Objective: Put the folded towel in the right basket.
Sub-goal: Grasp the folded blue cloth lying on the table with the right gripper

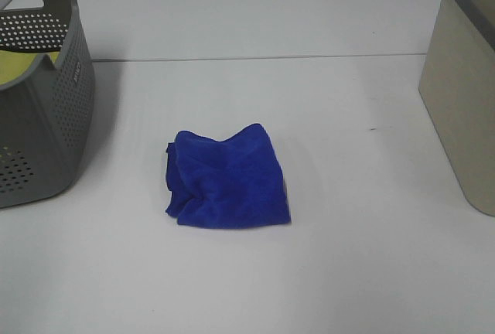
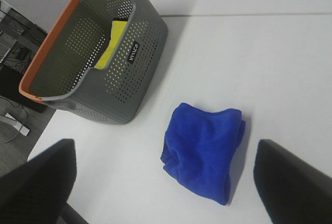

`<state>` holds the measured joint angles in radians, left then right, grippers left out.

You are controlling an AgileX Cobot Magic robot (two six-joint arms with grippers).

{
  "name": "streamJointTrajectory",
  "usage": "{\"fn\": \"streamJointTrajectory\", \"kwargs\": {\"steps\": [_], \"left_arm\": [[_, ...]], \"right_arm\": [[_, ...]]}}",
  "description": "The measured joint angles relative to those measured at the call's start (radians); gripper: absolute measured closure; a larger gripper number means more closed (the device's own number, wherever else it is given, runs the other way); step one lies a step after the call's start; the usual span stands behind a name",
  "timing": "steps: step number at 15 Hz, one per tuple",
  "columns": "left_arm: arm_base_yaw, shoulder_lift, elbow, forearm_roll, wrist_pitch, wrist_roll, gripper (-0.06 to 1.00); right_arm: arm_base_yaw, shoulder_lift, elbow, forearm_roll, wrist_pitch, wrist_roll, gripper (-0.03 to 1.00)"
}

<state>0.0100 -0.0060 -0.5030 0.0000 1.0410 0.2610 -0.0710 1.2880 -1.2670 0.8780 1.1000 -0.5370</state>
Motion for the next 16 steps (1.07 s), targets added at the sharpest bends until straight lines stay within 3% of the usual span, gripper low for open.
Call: {"fn": "streamJointTrajectory", "kwargs": {"steps": [2, 6, 8, 10, 16], "left_arm": [[0.0, 0.0, 0.0, 0.0, 0.0, 0.0, -0.04], [0.0, 0.0, 0.0, 0.0, 0.0, 0.0, -0.04], [0.0, 0.0, 0.0, 0.0, 0.0, 0.0, -0.04], [0.0, 0.0, 0.0, 0.0, 0.0, 0.0, -0.04], [0.0, 0.0, 0.0, 0.0, 0.0, 0.0, -0.04]], "right_arm": [[0.067, 0.088, 0.0, -0.032, -0.023, -0.002, 0.08], [0.337, 0.284, 0.0, -0.156, -0.213, 0.028, 0.08], [0.407, 0.407, 0.0, -0.165, -0.228, 0.061, 0.08], [0.445, 0.524, 0.0, -0.172, -0.237, 0.096, 0.08], [0.448, 0.749, -0.001, -0.158, -0.242, 0.131, 0.09]]}}
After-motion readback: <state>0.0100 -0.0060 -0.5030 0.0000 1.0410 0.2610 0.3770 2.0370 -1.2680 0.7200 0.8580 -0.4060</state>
